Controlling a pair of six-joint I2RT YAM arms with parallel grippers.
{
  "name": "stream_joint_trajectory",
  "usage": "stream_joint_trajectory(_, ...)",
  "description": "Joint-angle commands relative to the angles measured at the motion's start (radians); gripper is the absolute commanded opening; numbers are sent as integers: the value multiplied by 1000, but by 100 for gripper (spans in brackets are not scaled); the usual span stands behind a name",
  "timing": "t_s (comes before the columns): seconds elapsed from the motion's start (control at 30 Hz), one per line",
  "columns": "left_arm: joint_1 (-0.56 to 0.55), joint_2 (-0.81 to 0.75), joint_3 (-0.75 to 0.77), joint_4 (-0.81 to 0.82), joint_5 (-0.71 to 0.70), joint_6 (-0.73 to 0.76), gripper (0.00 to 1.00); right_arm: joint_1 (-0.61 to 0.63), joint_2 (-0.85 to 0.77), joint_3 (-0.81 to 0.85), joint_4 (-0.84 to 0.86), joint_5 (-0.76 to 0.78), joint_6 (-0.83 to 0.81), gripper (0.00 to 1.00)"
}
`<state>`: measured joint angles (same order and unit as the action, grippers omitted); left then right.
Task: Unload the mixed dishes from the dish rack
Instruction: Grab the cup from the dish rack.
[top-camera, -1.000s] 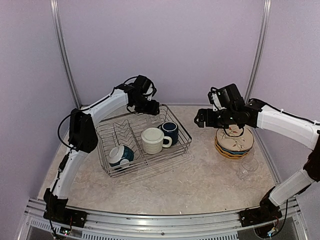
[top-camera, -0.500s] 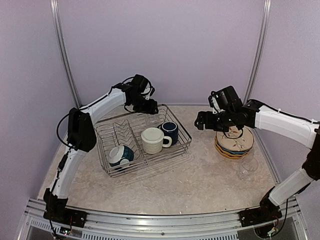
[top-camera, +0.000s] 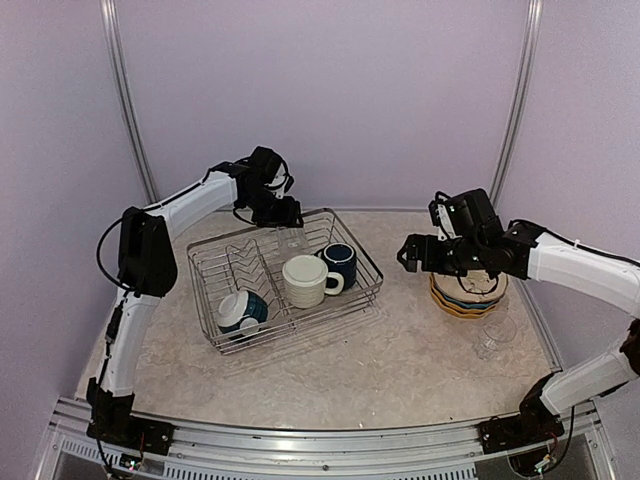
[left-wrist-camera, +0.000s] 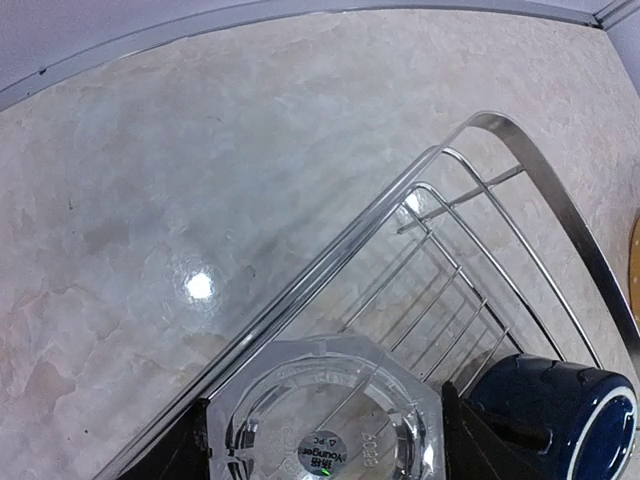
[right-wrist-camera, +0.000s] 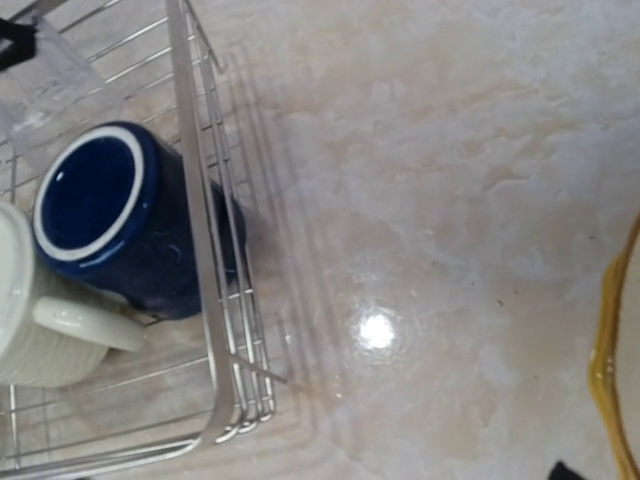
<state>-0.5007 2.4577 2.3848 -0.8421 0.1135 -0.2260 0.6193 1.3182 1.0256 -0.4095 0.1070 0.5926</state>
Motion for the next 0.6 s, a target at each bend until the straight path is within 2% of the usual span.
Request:
stream_joint_trajectory(0.0,55,-139,-84,26,113,-93,4,-14,-28,-45,105,-56,-23,96)
stream_joint_trajectory(0.2,88,-227,-128,75,222,-155,3,-32,-6,-44,152,-104,-40,97)
stream_joint_trajectory(0.37,108,-297,-150,46,271,-156,3,-33,9,-46,197,-152,-37,97)
stream_joint_trajectory(0.47,127,-378,-221,80,341,-198,3,-36,13,-66,271,-208,-14,97)
stream_joint_trajectory(0.57,144,-467,-323,161,427,-280,3,-35,47,-69,417,-320,17,98)
